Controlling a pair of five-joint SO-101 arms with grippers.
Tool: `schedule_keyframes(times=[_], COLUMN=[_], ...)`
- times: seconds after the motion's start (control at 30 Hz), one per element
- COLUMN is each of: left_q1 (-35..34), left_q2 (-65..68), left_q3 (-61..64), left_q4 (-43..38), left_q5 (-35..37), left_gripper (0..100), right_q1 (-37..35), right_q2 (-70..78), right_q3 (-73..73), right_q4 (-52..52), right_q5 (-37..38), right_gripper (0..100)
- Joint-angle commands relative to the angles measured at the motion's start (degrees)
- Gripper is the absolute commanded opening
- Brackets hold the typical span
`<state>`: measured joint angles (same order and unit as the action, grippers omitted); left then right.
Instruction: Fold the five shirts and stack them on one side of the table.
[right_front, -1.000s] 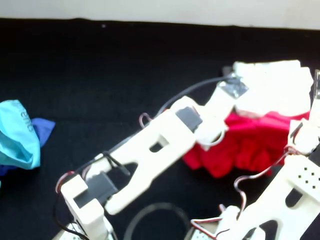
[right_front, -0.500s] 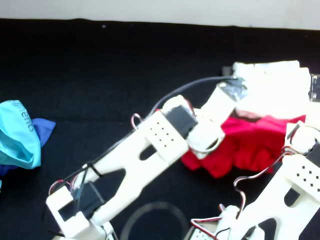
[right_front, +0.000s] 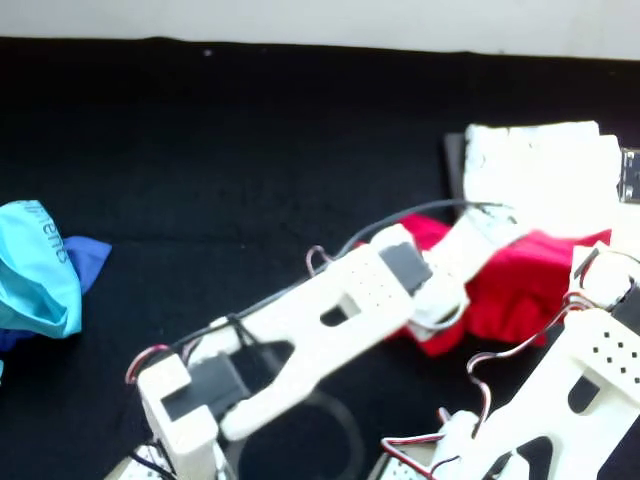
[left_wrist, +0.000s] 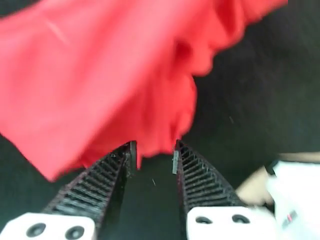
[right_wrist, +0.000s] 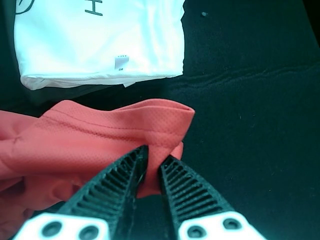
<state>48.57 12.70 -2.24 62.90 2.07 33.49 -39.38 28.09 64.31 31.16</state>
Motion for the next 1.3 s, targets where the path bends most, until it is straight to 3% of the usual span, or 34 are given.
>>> schedule_keyframes(times=[0.0, 0.27, 0.8, 0.93, 0.97, 1.17, 1.27], left_q1=[-2.95, -6.55, -6.46, -6.37, -6.55, -7.43, -10.24], left_q2=[1.1, 1.45, 7.96, 9.1, 9.01, 3.3, -1.1], left_q3=[-0.75, -0.84, -0.84, -3.12, -4.18, -11.12, -13.93], left_q4=[-4.75, -5.8, -10.2, -9.85, -9.67, 1.67, 9.14], left_q5=[0.09, -0.09, 0.0, 0.0, 0.09, 0.09, 0.0], left_gripper=[14, 14, 13, 0, 1, 1, 1], right_q1=[-0.22, -0.48, -0.57, -0.48, -0.48, -1.71, -3.38], right_q2=[-1.45, -1.45, -1.45, -1.45, -1.45, -1.63, -1.63], right_q3=[-0.57, -0.57, -0.57, -0.22, -0.13, 2.59, 0.75], right_q4=[-0.84, -0.84, -0.84, -0.84, -0.84, -0.84, -0.92], right_q5=[0.7, 0.7, 0.79, 0.79, 0.62, -0.18, -4.48], right_gripper=[0.5, 0.5, 0.5, 0.5, 0.5, 0.5, 0.5])
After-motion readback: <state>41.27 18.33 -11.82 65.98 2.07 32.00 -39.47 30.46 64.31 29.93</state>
